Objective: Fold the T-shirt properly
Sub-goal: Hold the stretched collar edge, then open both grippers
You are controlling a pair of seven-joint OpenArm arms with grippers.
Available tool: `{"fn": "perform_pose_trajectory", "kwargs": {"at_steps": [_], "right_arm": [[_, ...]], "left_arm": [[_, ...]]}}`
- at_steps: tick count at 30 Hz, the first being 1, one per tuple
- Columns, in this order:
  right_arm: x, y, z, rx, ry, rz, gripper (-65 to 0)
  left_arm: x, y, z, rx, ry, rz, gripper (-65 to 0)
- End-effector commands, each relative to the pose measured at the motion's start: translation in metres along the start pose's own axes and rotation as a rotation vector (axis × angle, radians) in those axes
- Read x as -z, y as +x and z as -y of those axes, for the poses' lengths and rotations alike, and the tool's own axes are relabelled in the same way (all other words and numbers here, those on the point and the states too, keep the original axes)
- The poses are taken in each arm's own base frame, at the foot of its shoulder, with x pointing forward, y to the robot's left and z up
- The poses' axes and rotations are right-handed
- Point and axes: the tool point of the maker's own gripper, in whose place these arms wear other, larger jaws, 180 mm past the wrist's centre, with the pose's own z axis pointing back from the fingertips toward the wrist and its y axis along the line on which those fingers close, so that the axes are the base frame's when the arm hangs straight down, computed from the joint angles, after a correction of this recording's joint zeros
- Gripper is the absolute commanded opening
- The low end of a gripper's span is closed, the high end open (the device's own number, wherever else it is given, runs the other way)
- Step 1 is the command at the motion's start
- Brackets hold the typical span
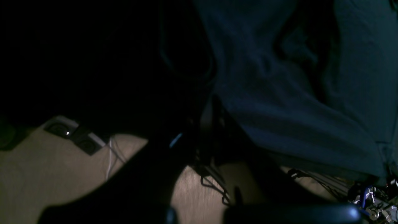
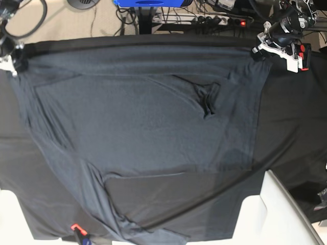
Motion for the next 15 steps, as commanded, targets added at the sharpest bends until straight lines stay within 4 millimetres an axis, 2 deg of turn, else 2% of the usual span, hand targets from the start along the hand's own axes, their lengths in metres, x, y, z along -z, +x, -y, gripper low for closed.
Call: {"fn": "perform_pose_trajectory", "kwargs": {"at_steps": [1,15], "right_arm": [[-0.006,0.017,-0.002,-0.022,0.007,0.047,-65.0],[-0.004,0.006,0.0,-0.008,0.002,0.032,-65.0]], "left_arm": [[-0.005,0.009,-0.001,0.018,0.001,0.028,-65.0],[-0.005,0.009,-0.002,0.018,0.002,0.027,-65.0]]}}
